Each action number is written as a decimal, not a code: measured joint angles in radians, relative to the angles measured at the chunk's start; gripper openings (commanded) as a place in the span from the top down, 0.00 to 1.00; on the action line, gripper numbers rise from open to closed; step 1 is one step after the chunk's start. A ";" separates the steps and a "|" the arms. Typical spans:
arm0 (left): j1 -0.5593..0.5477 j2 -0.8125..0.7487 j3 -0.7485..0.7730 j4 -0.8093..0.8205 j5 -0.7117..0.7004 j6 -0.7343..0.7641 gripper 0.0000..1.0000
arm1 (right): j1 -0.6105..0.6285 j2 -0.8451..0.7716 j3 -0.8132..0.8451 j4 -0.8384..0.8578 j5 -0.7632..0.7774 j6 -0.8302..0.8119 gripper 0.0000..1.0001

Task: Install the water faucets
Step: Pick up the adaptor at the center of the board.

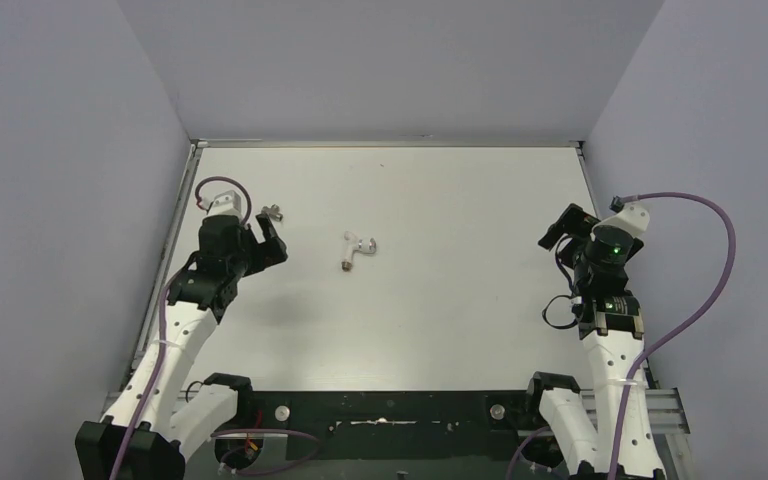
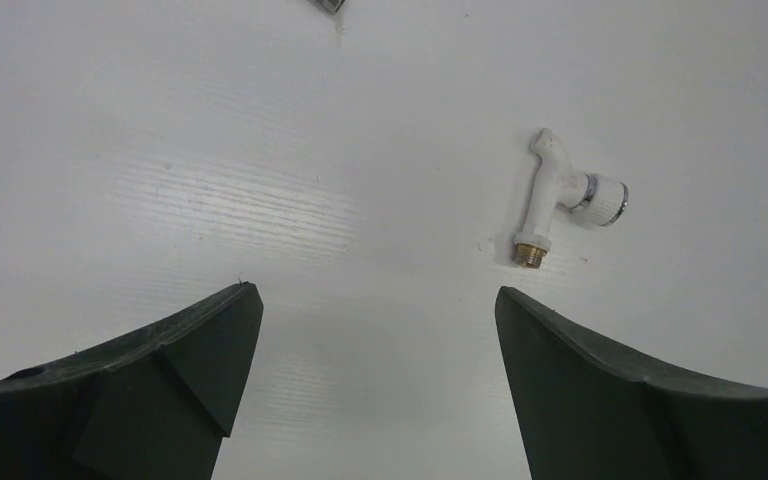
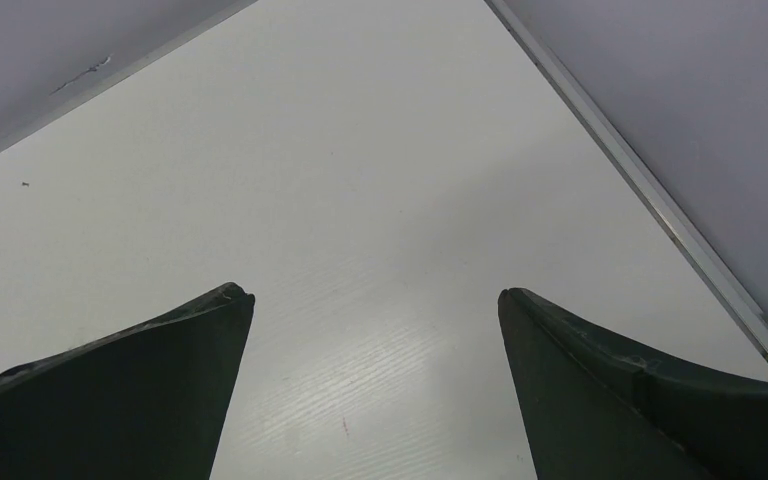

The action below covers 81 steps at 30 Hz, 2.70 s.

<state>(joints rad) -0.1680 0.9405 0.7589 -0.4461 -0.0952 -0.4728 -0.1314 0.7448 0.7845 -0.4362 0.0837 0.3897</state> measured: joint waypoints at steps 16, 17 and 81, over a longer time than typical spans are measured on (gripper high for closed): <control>0.000 -0.021 0.028 -0.024 -0.047 -0.015 0.05 | 0.000 0.027 -0.014 -0.071 0.037 0.042 0.00; 0.000 -0.032 0.022 -0.025 -0.036 -0.020 0.04 | 0.000 0.045 -0.004 -0.092 0.020 0.040 0.00; 0.074 1.154 0.843 -0.141 -0.368 -0.415 0.31 | 0.349 0.212 -0.049 -0.048 -0.184 0.111 0.00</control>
<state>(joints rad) -0.0940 2.0941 1.6016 -0.5869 -0.4633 -0.8883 0.2180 0.9569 0.7357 -0.4847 -0.1005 0.5003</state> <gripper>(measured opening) 0.689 0.999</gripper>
